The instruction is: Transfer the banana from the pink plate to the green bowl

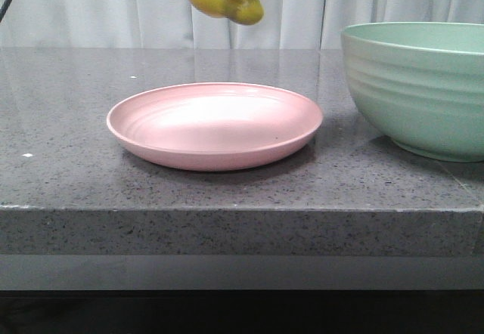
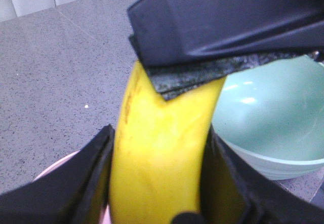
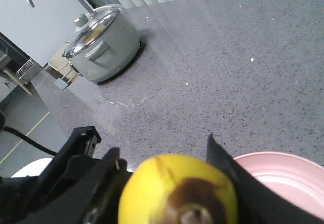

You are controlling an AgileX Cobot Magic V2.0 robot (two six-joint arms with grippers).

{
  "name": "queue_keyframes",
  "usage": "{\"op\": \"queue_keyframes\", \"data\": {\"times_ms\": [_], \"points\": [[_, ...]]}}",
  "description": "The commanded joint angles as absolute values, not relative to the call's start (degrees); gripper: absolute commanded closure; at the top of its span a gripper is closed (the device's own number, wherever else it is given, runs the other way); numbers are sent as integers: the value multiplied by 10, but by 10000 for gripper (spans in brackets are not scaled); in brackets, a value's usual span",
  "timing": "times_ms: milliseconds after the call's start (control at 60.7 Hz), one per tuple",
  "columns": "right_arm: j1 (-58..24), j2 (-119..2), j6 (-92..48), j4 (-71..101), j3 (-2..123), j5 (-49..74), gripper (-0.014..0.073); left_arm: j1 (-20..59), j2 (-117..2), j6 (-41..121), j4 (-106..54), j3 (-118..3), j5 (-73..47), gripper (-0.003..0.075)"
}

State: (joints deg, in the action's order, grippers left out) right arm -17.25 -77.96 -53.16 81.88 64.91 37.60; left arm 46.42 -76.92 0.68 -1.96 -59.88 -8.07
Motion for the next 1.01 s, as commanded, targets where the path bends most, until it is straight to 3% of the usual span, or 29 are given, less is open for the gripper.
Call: {"op": "queue_keyframes", "data": {"times_ms": [0,396,494,593,692,989], "points": [[-174,-763,-540,851,670,402,362,470,-753,6,-23,-616,-31,534],[-174,-763,-540,851,670,403,362,470,-753,6,-23,-616,-31,522],[-174,-763,-540,851,670,403,362,470,-753,6,-23,-616,-31,453],[-174,-763,-540,851,670,403,362,470,-753,6,-21,-616,-31,311],[-174,-763,-540,851,670,403,362,470,-753,6,-21,-616,-31,233],[-174,-763,-540,851,670,395,362,470,-753,6,-21,-616,-31,239]]}}
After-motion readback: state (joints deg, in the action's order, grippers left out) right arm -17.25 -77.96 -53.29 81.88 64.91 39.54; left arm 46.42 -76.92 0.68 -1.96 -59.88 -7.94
